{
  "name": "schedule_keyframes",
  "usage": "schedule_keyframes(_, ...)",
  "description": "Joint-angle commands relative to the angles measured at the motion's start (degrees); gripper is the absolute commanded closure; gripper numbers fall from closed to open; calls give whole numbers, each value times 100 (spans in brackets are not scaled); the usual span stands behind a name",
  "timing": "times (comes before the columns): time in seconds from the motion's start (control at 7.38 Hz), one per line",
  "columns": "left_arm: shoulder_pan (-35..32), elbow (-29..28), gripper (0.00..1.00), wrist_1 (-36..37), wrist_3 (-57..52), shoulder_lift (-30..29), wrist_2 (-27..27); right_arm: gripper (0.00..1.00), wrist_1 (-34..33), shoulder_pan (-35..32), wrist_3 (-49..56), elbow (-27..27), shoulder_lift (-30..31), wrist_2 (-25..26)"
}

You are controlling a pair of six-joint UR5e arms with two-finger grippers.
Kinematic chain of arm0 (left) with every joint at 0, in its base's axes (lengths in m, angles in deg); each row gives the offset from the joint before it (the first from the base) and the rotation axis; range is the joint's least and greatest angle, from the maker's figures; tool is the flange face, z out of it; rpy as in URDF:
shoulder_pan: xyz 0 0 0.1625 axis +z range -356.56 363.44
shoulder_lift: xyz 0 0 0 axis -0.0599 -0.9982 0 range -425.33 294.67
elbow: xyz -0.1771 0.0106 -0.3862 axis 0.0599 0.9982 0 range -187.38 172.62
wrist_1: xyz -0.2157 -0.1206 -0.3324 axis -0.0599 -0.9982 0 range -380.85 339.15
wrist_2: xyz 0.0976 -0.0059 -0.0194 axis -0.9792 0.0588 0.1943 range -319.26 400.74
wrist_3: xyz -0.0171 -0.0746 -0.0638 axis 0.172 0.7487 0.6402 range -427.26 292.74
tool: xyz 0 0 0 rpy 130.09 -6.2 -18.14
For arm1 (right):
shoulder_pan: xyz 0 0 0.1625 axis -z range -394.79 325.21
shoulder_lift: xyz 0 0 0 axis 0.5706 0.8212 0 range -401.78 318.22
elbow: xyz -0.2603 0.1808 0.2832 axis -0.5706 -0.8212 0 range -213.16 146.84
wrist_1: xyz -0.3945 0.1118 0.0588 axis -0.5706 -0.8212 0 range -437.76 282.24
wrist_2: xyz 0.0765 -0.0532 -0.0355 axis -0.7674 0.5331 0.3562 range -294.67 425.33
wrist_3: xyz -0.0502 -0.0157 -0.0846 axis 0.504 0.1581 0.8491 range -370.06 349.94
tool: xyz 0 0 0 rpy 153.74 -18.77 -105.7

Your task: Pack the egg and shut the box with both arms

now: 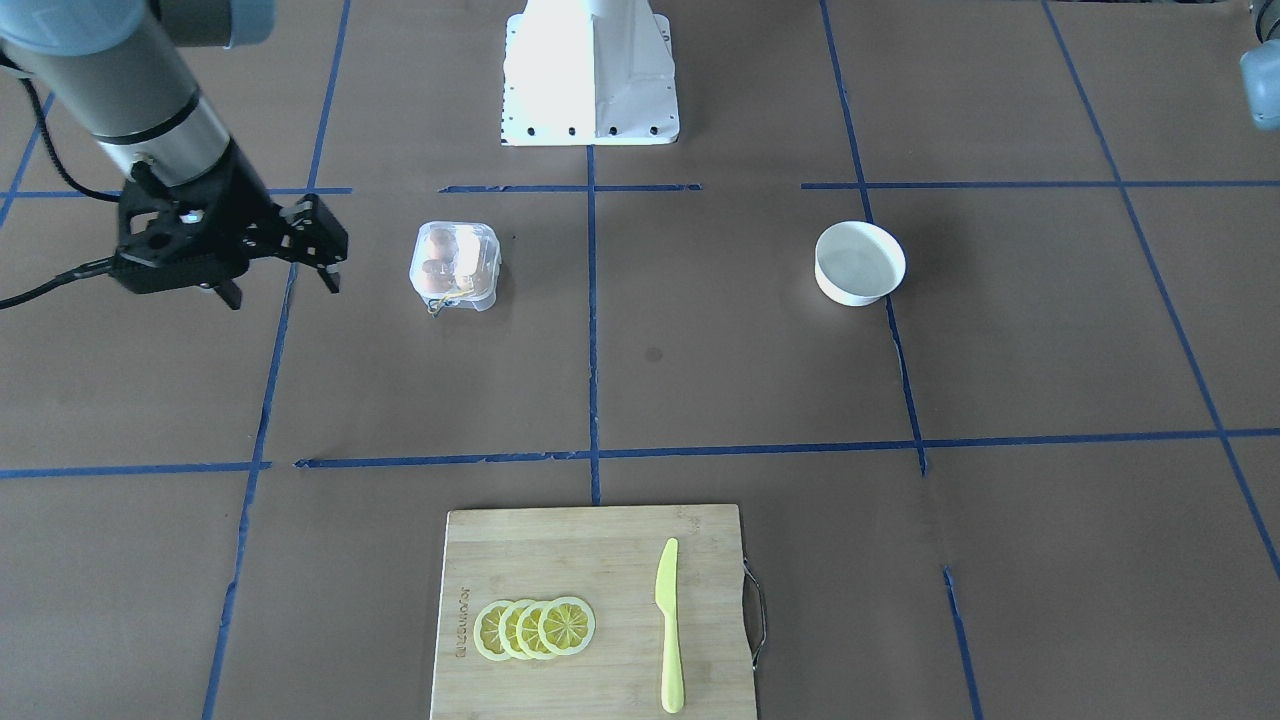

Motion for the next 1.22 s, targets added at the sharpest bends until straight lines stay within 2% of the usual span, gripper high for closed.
schedule_keyframes(0.0, -410, -309, 0, -16, -544, 156, 465, 0, -179, -1440, 2427, -67, 1012, -792)
schedule_keyframes(0.14, -419, -406, 0, 2, -1036, 183, 476, 0, -179, -2108, 3701, -424, 1356, -899)
schedule_keyframes(0.27, -419, -425, 0, -68, -1058, 348, 615, 0, -179, -2620, 4671, -854, 1508, -1048)
schedule_keyframes(0.41, -402, -538, 0, -138, -1015, 367, 678, 0, -161, -3086, 5090, -1094, 1692, -1050)
schedule_keyframes(0.54, -402, -696, 0, -322, -1023, 298, 687, 0, -83, -3239, 5050, -1140, 2164, -1024)
schedule_keyframes(0.81, -419, -750, 0, -1241, -1006, 358, 863, 0, -73, -3249, 5085, -1437, 2151, -988)
schedule_keyframes(1.08, -594, -847, 0, -1238, -262, 437, 863, 0, -82, -3310, 5041, -1518, 2185, -1006)
